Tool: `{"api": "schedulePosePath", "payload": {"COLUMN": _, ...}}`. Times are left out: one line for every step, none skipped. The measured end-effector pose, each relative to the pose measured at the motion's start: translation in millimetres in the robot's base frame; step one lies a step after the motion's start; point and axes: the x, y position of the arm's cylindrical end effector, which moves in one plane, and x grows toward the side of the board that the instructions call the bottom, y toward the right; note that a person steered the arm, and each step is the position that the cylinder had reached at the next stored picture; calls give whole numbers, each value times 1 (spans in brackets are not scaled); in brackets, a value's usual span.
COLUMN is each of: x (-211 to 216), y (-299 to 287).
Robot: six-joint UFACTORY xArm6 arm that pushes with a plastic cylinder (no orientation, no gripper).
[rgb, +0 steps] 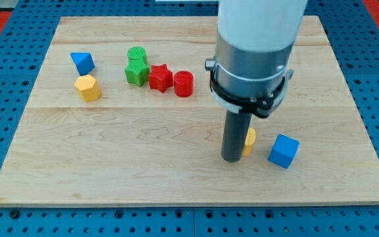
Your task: Move yellow heart closer to blue cube
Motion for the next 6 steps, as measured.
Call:
{"api": "schedulePosePath", "payload": {"x": 19, "y": 5}}
{"api": "schedulePosePath", "payload": {"x": 11, "y": -50}}
{"api": "schedulePosePath", "payload": {"x": -37, "y": -37}}
{"api": "schedulePosePath", "payload": {"x": -75, "y": -18}}
{"api": "schedulePosePath", "payload": {"x": -39, "y": 22}}
{"api": "schedulePosePath", "payload": {"x": -26, "y": 33}}
